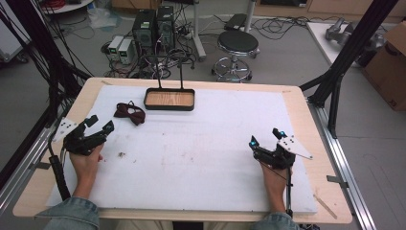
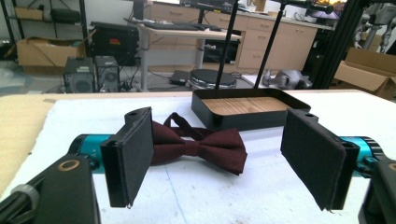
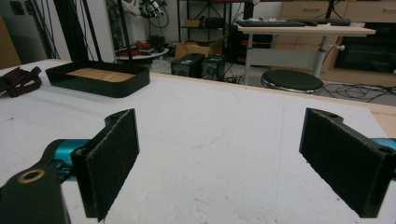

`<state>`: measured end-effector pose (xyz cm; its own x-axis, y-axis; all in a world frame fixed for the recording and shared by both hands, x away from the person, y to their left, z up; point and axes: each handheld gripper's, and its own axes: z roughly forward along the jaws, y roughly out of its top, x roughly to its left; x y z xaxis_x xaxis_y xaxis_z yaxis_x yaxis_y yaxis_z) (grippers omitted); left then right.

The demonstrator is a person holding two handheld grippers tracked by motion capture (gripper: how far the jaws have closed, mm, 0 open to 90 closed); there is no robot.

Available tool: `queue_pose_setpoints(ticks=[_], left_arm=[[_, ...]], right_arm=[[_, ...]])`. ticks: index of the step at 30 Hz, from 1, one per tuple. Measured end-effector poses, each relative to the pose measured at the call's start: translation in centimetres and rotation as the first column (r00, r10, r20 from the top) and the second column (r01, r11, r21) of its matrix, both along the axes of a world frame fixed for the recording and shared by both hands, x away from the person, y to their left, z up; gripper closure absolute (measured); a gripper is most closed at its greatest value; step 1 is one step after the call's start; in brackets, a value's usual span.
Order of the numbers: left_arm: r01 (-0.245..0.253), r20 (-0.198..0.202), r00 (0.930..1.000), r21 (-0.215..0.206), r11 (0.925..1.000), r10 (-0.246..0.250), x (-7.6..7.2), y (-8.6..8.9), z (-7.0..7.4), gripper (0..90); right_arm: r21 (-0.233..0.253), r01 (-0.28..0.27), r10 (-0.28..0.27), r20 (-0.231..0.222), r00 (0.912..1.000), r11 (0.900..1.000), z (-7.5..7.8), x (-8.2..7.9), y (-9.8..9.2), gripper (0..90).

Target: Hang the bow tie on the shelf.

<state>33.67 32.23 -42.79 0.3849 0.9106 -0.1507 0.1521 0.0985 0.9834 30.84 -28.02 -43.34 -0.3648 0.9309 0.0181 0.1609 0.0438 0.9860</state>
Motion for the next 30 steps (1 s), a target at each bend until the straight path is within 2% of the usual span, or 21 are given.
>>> queue_pose_setpoints(ticks=[4, 8, 19, 20, 25, 30], left_arm=[[0.006, 0.0, 1.0, 0.006, 1.0, -0.006, 0.04, -0.16, -0.03, 25.9], [0.042, 0.002, 0.9991, 0.021, 0.9989, -0.042, 0.07, -0.16, -0.16, 26.5], [0.031, -0.02, 0.9993, 0.05, 0.9982, -0.03, 0.28, -0.16, -0.48, 27.9], [0.03, -0.016, 0.9994, 0.061, 0.9977, -0.029, 0.29, -0.22, -0.5, 28.1], [0.037, -0.01, 0.9993, 0.062, 0.9974, -0.037, 0.31, -0.37, -0.49, 29.7], [0.041, 0.024, 0.9988, 0.067, 0.9969, -0.042, 0.57, -0.6, -0.15, 29.8]], right_arm=[[0.002, -0.005, 0.005, 0.0, 1.0, 1.0, 0.02, -0.04, 0.0, 11.1], [0.004, -0.007, 0.007, 0.0, 1.0, 1.0, 0.02, -0.02, -0.04, 11.1], [0.004, -0.008, 0.008, 0.003, 1.0, 1.0, 0.0, 0.01, -0.08, 11.2], [0.008, -0.006, 0.006, -0.001, 1.0, 1.0, 0.01, -0.02, -0.07, 11.2], [0.009, -0.007, 0.007, -0.003, 1.0, 1.0, 0.01, -0.02, -0.09, 11.1], [0.014, -0.009, 0.009, -0.003, 1.0, 1.0, 0.01, -0.03, -0.13, 11.2]])
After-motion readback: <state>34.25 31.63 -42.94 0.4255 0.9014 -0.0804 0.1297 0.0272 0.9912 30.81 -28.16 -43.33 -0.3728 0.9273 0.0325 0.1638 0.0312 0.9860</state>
